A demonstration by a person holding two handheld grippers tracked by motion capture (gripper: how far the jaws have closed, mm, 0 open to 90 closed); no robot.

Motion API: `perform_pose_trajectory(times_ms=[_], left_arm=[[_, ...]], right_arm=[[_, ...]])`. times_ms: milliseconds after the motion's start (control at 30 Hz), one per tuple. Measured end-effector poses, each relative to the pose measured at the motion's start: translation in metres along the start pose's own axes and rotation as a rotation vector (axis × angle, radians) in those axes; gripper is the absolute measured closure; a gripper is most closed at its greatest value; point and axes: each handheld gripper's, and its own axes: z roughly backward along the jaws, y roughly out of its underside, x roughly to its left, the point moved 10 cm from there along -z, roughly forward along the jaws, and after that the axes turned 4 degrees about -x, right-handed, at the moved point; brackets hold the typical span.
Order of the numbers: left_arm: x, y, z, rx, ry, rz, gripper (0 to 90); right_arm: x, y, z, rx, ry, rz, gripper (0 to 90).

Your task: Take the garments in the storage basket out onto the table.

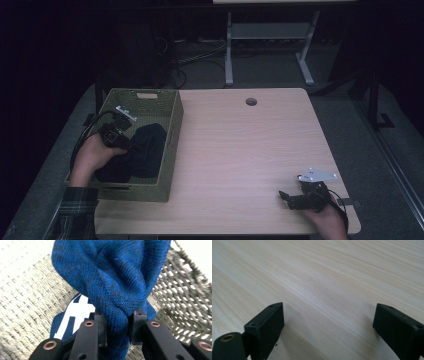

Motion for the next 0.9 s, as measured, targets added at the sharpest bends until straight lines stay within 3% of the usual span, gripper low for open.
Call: perform_pose_trajectory(times_ms=[200,433,733,900], left_arm=[[-0.007,-0.012,0.021,-0.017,-0.006,-0.036,73.5],[-0.011,-0.021,0.036,-0.027,-0.020,-0.044,73.5],[-0.018,-0.041,0.072,-0.046,-0.058,-0.085,73.5],[-0.023,-0.048,0.084,-0.067,-0.065,-0.092,73.4]], right_arm=[[0.000,0.000,0.000,0.000,0.000,0.000,9.6],[0.000,0.000,0.000,0.000,0.000,0.000,9.6],[0.000,0.000,0.000,0.000,-0.001,-0.002,9.6],[0.000,0.000,0.000,-0.001,0.000,-0.001,9.6]])
